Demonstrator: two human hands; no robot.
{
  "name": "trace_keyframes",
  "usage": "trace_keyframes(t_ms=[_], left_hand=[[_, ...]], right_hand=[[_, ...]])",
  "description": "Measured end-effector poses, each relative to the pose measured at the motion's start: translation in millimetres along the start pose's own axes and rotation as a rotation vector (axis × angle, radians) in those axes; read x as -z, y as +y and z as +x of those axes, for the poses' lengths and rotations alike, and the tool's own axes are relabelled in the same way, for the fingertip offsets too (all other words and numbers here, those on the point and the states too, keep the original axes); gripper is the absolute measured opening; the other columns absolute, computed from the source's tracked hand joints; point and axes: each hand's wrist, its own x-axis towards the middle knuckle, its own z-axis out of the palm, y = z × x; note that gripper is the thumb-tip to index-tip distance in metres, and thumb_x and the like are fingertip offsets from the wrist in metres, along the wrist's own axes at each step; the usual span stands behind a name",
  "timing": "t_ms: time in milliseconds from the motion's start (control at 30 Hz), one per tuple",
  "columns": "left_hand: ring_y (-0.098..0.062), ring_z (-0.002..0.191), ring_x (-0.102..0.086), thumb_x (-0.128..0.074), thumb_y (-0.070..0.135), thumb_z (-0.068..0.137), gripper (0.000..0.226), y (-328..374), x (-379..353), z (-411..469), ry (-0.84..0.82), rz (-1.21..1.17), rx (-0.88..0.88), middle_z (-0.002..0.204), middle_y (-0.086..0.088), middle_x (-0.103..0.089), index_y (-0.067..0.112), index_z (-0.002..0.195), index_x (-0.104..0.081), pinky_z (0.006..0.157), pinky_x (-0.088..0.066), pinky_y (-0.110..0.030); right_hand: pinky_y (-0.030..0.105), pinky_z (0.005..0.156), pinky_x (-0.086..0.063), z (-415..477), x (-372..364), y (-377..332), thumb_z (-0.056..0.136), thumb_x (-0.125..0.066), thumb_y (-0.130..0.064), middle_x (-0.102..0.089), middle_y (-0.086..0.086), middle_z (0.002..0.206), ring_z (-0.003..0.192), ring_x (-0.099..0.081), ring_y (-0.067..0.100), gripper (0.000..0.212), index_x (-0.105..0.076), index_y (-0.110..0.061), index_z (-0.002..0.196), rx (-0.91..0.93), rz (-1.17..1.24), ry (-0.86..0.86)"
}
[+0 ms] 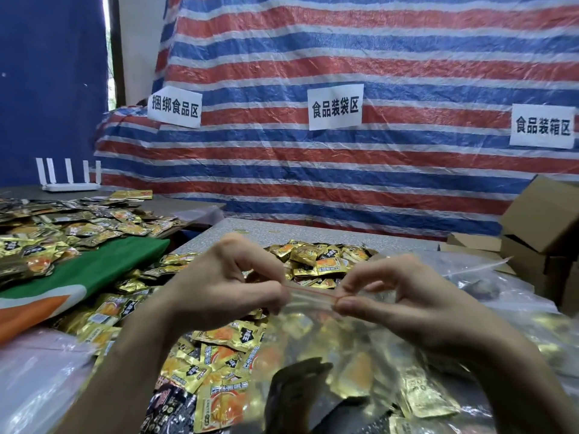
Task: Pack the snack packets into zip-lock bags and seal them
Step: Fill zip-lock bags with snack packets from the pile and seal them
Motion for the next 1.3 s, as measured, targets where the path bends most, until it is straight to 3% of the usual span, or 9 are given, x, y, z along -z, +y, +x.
trace_keyframes(t_ms=[133,300,367,533,767,967,1033,1133,1300], left_hand=[[0.000,0.049,-0.044,-0.065,0.024,0.081,0.016,-3.0,3.2,-1.2,0.008,-0.007,-0.026,0.053,0.017,-0.051,0.028,0.068,-0.073,0.050,-0.032,-0.019],[0.004,0.050,-0.047,-0.064,0.025,0.079,0.016,-2.8,4.7,-3.4,0.016,-0.022,-0.025,0.054,0.020,-0.055,0.033,0.070,-0.074,0.051,-0.034,-0.013],[0.000,0.049,-0.046,-0.065,0.027,0.077,0.018,-5.5,8.4,-5.3,0.051,-0.028,0.001,0.053,0.012,-0.056,0.030,0.062,-0.073,0.049,-0.033,-0.017],[-0.012,0.048,-0.047,-0.065,0.031,0.075,0.020,-11.6,15.1,-9.5,0.087,-0.032,0.031,0.052,-0.003,-0.059,0.022,0.058,-0.072,0.049,-0.032,-0.020],[-0.009,0.048,-0.049,-0.067,0.036,0.073,0.022,-15.8,19.2,-13.1,0.135,-0.025,0.056,0.051,0.006,-0.058,0.021,0.058,-0.074,0.055,-0.035,-0.017],[-0.017,0.046,-0.045,-0.067,0.037,0.072,0.023,-16.7,24.2,-15.6,0.171,-0.023,0.061,0.049,0.000,-0.056,0.021,0.056,-0.073,0.047,-0.031,-0.024],[-0.017,0.045,-0.046,-0.067,0.037,0.072,0.025,-18.2,26.0,-16.8,0.182,0.000,0.062,0.049,0.003,-0.057,0.019,0.055,-0.073,0.054,-0.038,-0.018],[-0.008,0.048,-0.052,-0.065,0.036,0.073,0.030,-19.2,28.2,-17.3,0.180,0.014,0.075,0.054,0.010,-0.063,0.012,0.055,-0.072,0.073,-0.032,0.004],[-0.004,0.050,-0.057,-0.073,0.024,0.074,0.013,-18.0,33.1,-20.6,0.241,0.034,0.121,0.056,0.003,-0.066,0.021,0.063,-0.077,0.049,-0.043,-0.012]], right_hand=[[0.026,0.081,-0.046,0.8,1.9,9.9,0.086,-0.071,-0.034,-0.071,-0.014,0.080,0.084,-0.066,0.002,0.019,-0.076,-0.016,0.083,-0.012,0.019,-0.052],[0.053,0.090,-0.052,0.6,8.7,22.7,0.084,-0.069,-0.035,-0.073,0.002,0.084,0.086,-0.069,0.022,0.022,-0.076,-0.014,0.085,-0.068,0.091,-0.093],[0.054,0.090,-0.052,-1.4,13.2,28.5,0.082,-0.070,-0.033,-0.074,0.009,0.087,0.087,-0.069,0.030,0.024,-0.075,-0.010,0.087,-0.093,0.120,-0.107],[0.044,0.086,-0.051,-4.7,18.0,43.5,0.077,-0.072,-0.035,-0.074,0.009,0.090,0.089,-0.067,0.026,0.029,-0.076,-0.008,0.087,-0.176,0.131,-0.104],[0.035,0.084,-0.051,-7.3,21.6,54.8,0.078,-0.073,-0.034,-0.074,0.004,0.092,0.089,-0.068,0.018,0.025,-0.075,-0.011,0.087,-0.224,0.204,-0.129],[0.025,0.076,-0.052,-9.6,24.3,59.6,0.078,-0.073,-0.028,-0.074,0.009,0.092,0.086,-0.068,0.017,0.025,-0.074,-0.005,0.088,-0.237,0.272,-0.148],[0.024,0.075,-0.052,-11.0,25.2,59.4,0.077,-0.073,-0.028,-0.074,0.008,0.091,0.084,-0.068,0.015,0.024,-0.074,-0.006,0.088,-0.243,0.282,-0.151],[0.024,0.076,-0.053,-11.8,25.5,55.6,0.077,-0.072,-0.030,-0.075,0.006,0.090,0.083,-0.069,0.013,0.021,-0.074,-0.011,0.086,-0.253,0.260,-0.160],[0.031,0.079,-0.055,-9.6,26.1,44.2,0.089,-0.073,-0.026,-0.074,0.002,0.088,0.084,-0.068,0.015,0.009,-0.072,-0.019,0.083,-0.209,0.112,-0.098]])
